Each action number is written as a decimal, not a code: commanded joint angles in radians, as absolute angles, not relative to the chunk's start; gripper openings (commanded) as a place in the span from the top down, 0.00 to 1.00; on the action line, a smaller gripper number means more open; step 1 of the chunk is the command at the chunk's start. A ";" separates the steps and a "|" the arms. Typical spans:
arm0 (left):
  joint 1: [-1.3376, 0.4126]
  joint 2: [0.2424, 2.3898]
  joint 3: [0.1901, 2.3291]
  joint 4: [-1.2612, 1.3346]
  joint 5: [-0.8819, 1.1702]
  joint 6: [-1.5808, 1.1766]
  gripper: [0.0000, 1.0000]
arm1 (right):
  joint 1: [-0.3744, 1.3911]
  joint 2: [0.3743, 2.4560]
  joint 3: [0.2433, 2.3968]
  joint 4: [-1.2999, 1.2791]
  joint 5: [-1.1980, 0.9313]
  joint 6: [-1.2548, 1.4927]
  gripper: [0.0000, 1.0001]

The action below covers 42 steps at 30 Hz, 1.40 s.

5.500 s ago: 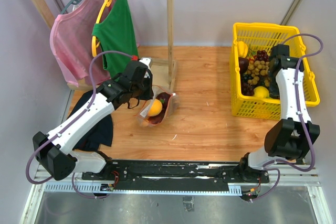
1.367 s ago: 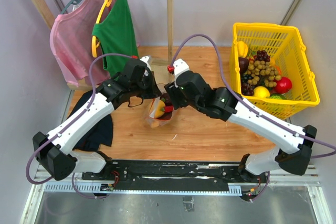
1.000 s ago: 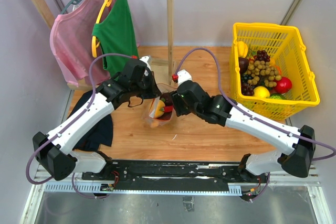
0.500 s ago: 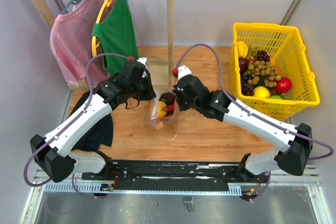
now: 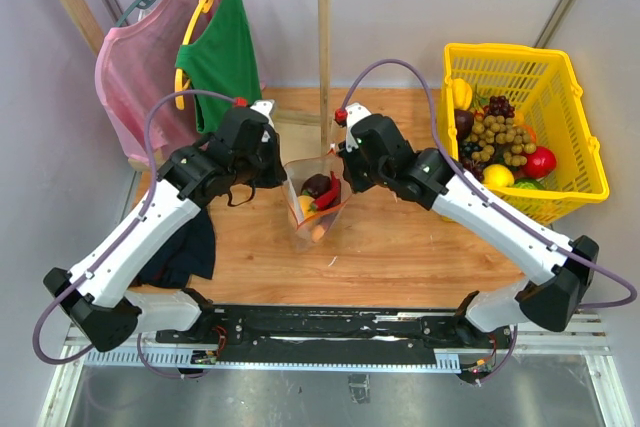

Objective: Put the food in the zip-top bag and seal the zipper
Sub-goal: Adjust the fake vegetable in the zipper food storage bag.

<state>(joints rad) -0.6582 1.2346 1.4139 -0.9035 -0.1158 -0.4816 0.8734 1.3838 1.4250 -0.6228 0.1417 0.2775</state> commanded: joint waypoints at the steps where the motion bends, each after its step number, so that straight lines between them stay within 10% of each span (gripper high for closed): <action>1: -0.667 1.227 1.455 -0.945 -0.159 -0.463 1.00 | 0.838 1.419 1.486 -0.674 0.071 0.221 0.99; 23: -0.690 1.251 1.449 -0.903 -0.116 -0.522 1.00 | 0.821 1.417 1.474 -0.696 0.081 0.155 0.90; 31: -0.693 1.255 1.432 -0.829 -0.068 -0.545 1.00 | 0.797 1.375 1.576 -0.815 -0.028 0.087 0.56; 42: -0.693 1.257 1.425 -0.804 -0.048 -0.532 1.00 | 0.541 1.265 1.662 -1.016 0.138 0.020 0.37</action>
<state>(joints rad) -0.6888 1.2675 1.4292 -0.8577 -0.0654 -0.5323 0.6464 1.3148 1.6474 -0.9112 0.0402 0.0586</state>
